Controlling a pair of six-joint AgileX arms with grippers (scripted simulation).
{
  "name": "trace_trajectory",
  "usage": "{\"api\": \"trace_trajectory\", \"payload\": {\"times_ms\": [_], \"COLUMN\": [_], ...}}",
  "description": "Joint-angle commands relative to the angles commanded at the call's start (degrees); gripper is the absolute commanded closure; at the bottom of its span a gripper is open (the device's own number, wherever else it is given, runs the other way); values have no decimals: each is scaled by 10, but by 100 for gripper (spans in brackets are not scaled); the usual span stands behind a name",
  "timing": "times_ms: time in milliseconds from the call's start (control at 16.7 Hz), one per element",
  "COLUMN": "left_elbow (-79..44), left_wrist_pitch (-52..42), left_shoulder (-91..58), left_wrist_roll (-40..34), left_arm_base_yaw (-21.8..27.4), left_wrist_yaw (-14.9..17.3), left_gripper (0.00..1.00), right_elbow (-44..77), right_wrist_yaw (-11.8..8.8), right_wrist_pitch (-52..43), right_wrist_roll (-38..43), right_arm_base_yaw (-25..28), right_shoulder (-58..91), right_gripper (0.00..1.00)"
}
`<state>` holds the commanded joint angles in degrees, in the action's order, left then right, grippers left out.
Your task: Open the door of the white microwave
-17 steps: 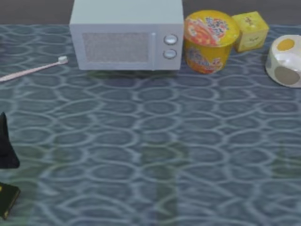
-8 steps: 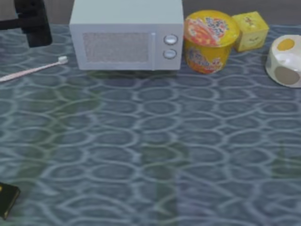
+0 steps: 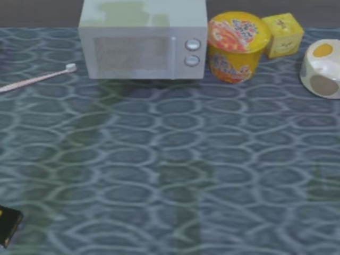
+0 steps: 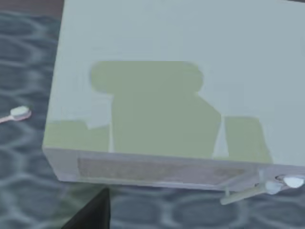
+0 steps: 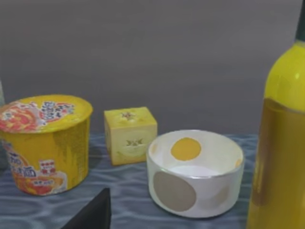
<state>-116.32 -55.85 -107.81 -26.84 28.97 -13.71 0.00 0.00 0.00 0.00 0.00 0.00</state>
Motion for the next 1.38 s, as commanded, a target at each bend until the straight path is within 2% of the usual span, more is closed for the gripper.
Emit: {"api": "trace_trajectory", "payload": {"times_ms": [300, 540, 960, 1380], "left_elbow": [-179, -243, -240, -200], "left_wrist_pitch": [-109, -151, -142, -38], "left_shoulder": [-198, -264, -272, -328], "left_wrist_roll": [-42, -55, -53, -30], "left_arm_base_yaw": [51, 69, 66, 43], "left_wrist_yaw": [-26, -35, -34, -23], "left_gripper": [0, 0, 0, 0], "right_elbow": [0, 0, 0, 0], "right_wrist_yaw": [0, 0, 0, 0], "right_wrist_pitch": [0, 0, 0, 0], "right_wrist_roll": [0, 0, 0, 0], "right_arm_base_yaw": [0, 0, 0, 0], "right_shoulder": [0, 0, 0, 0], "right_gripper": [0, 0, 0, 0]}}
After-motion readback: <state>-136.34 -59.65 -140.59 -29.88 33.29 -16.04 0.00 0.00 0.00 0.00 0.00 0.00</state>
